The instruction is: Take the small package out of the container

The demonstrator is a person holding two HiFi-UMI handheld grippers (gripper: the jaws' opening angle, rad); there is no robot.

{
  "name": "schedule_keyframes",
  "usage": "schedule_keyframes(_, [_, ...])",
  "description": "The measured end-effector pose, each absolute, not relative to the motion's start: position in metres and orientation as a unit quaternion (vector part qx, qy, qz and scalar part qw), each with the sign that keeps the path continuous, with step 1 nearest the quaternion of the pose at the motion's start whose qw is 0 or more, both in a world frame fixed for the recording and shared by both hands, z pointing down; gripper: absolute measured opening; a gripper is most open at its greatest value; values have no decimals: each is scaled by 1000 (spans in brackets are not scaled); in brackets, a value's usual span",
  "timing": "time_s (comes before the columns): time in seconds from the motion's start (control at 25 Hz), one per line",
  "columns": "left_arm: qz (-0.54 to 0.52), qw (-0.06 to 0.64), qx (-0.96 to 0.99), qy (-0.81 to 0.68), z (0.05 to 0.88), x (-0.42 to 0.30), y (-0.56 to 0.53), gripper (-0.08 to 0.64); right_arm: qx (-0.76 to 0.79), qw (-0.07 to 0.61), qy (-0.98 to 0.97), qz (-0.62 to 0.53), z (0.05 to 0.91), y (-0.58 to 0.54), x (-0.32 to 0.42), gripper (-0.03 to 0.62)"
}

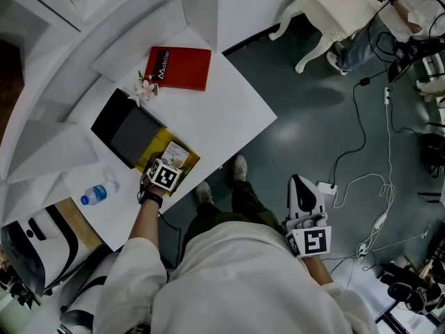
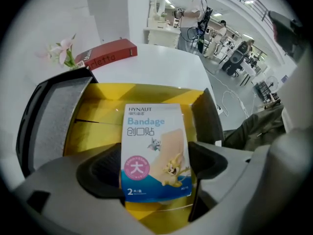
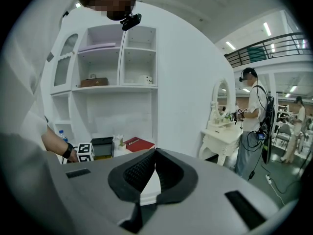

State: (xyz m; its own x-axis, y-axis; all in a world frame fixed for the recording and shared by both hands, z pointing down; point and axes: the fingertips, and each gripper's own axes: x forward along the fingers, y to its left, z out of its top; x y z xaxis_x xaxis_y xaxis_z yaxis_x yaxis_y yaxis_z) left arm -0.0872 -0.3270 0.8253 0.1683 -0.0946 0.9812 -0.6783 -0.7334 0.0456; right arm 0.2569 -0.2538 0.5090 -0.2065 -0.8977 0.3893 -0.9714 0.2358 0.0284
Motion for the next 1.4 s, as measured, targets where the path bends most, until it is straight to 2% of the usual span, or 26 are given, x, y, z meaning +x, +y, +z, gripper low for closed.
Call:
schedule_keyframes(0.28, [587, 234, 729, -262, 824, -91, -330, 426, 602, 167, -773, 108, 507, -257, 247, 25])
schedule_keyframes(0.64, [533, 212, 755, -318, 787, -93, -347, 426, 594, 162, -782, 94, 496, -260, 231, 25])
schedule_keyframes(1.4, [344, 110, 818, -447, 589, -84, -360, 426, 560, 135, -816, 50, 463, -263, 171, 25])
